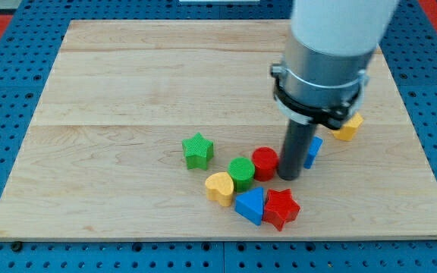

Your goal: Push the green circle into the green star

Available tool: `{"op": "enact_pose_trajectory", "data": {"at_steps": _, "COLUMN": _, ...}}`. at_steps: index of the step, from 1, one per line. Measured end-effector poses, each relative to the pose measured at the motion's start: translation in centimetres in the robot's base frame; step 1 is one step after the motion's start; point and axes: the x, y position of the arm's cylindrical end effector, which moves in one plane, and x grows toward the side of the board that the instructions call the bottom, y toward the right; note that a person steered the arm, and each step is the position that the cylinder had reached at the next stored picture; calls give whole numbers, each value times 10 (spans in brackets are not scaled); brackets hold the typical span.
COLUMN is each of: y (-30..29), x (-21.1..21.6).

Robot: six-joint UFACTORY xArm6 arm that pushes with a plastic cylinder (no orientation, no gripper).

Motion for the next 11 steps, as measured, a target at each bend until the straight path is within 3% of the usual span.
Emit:
{"op": "enact_pose_trajectory", "data": {"at_steps": 2, "y": -45, "x": -21}}
{"op": "enact_pose_trajectory", "data": {"at_steps": 4, "y": 6, "x": 9}}
{"op": "enact_pose_trajectory", "data": {"at_steps": 6, "y": -32, "x": 22}}
{"op": "enact_pose_trajectory", "data": {"at_steps": 9, "y": -96, "x": 3}}
{"op": "enact_pose_trajectory", "data": {"at_steps": 10, "y": -16, "x": -30}}
{"op": "enact_pose_trajectory", "data": {"at_steps": 11, "y": 63, "x": -25}}
